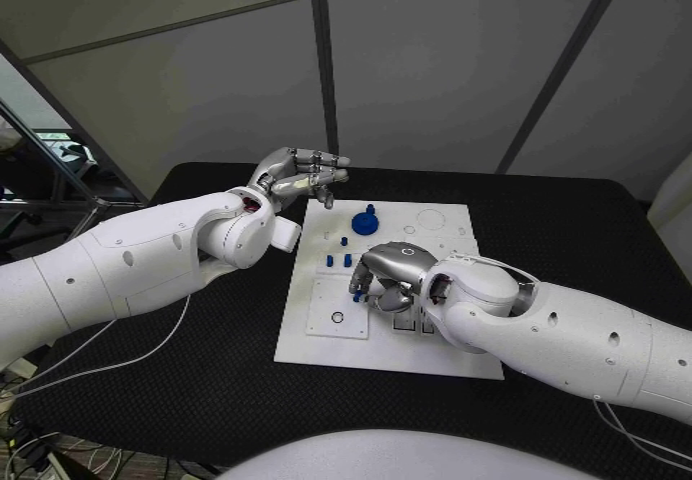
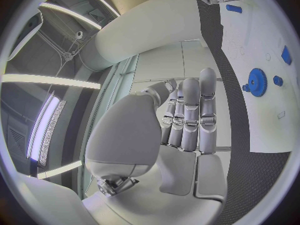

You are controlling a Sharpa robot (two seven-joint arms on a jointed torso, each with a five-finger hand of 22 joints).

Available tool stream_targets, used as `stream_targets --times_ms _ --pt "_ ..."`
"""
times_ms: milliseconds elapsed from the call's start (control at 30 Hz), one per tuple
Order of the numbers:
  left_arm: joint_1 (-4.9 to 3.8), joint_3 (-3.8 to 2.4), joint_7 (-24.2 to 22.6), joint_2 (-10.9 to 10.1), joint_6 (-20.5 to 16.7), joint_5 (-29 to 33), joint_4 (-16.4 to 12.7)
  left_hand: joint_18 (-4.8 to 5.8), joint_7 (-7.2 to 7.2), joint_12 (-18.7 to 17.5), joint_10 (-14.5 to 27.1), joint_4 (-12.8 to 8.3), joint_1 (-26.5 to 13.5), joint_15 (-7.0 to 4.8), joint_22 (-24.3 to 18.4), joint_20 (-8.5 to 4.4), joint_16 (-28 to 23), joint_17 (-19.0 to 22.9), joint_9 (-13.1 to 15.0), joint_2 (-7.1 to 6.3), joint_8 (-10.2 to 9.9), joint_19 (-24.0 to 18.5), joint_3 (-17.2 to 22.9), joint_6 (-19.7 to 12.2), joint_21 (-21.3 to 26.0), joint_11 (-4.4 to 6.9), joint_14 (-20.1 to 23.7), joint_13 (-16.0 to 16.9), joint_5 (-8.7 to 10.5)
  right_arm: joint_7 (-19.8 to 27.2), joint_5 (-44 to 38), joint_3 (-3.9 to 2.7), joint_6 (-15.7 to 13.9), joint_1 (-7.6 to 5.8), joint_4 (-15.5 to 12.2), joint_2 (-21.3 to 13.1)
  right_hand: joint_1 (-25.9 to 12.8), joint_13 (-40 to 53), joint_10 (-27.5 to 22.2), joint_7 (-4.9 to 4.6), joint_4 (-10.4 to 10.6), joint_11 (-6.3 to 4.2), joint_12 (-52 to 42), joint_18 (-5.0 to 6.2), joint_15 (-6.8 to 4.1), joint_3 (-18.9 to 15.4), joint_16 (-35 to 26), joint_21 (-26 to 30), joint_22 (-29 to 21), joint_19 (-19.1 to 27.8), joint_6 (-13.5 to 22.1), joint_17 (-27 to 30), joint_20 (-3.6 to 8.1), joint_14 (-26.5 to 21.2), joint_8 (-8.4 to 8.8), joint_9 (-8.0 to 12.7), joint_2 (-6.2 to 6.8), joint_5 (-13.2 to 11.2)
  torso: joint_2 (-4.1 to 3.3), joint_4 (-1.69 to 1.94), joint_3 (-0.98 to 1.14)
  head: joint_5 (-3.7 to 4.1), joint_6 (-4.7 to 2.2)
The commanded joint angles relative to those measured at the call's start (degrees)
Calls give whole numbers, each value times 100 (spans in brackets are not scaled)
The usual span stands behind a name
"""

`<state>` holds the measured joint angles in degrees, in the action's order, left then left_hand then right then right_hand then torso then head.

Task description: Assemble the parts on the task board

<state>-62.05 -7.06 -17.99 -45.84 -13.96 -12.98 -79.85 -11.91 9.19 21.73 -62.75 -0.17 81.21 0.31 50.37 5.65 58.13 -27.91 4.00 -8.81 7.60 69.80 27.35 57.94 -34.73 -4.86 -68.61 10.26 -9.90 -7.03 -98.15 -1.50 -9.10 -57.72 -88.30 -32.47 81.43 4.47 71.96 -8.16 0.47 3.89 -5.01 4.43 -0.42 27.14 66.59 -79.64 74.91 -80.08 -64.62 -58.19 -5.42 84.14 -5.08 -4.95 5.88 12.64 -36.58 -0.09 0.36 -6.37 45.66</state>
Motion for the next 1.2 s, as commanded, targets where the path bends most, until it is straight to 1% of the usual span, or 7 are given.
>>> stream_targets --times_ms 33,267,367,500,633,867,1200 --pt "-12 -4 -43 4 75 24 -3 144 26 36 57 -30 -16 -10 -10 2 -23 12 -8 69 33 -52 -18 26 34 -7 34 11 24 -33 -69 2 138 1 9 17 -37 -1 13 -2 -18 7 26 -102 -35 30 32 -37 203 -33 -50 -5 3 165 -28 -5 -11 19 -3 -3 1 -3 9" --pt "-13 -4 -37 4 85 24 -4 144 26 36 57 -30 -16 -10 -10 2 -23 12 -8 69 33 -52 -18 26 34 -7 34 11 24 -106 -156 15 200 11 43 48 -42 -1 11 -3 -18 9 30 -101 -34 29 29 -34 198 -28 -47 3 2 163 -25 -5 -10 20 0 -1 0 -10 20" --pt "-14 -4 -35 4 91 24 -4 144 26 36 57 -30 -16 -10 -10 2 -23 12 -8 69 33 -52 -18 26 34 -7 34 11 24 -139 -192 67 187 13 44 53 -77 -8 -24 -18 -15 23 62 -96 -23 18 28 -22 182 -7 -9 23 -5 152 3 1 11 18 1 -2 -1 -10 23" --pt "-15 -4 -33 5 97 24 -3 144 26 36 57 -30 -16 -10 -10 2 -23 12 -8 69 33 -52 -18 26 34 -7 34 11 24 -144 -215 123 138 14 65 82 -174 -54 -269 -108 9 109 157 -87 46 15 40 7 147 43 204 52 -50 128 126 48 81 29 1 -4 -3 -11 22" --pt "-15 -4 -33 7 100 24 -2 144 26 36 57 -30 -16 -10 -10 2 -23 12 -8 69 33 -52 -18 26 34 -7 34 11 24 -130 -222 144 62 15 78 101 -263 -84 -601 -181 33 200 146 -62 122 12 33 80 58 132 440 108 -119 96 164 96 174 37 -1 -6 -1 -12 22" --pt "-16 -3 -24 4 115 24 1 144 26 36 57 -30 -16 -10 -10 2 -23 12 -8 69 33 -52 -18 26 34 -7 34 11 24 -141 -254 156 -189 15 43 75 -307 -82 -873 -185 30 247 122 -27 161 -4 -3 171 -52 237 606 203 -171 53 152 110 252 40 3 -7 0 -11 21" --pt "-15 -2 -2 2 148 24 22 144 26 45 65 -30 -21 -9 -12 3 -24 17 -9 72 34 -54 -20 25 38 -8 36 14 24 -81 -275 157 -879 17 -195 -117 -367 -77 -1025 -178 43 258 89 25 175 -56 -96 326 -239 398 705 363 -191 0 151 111 322 56 6 -11 4 -2 -16"
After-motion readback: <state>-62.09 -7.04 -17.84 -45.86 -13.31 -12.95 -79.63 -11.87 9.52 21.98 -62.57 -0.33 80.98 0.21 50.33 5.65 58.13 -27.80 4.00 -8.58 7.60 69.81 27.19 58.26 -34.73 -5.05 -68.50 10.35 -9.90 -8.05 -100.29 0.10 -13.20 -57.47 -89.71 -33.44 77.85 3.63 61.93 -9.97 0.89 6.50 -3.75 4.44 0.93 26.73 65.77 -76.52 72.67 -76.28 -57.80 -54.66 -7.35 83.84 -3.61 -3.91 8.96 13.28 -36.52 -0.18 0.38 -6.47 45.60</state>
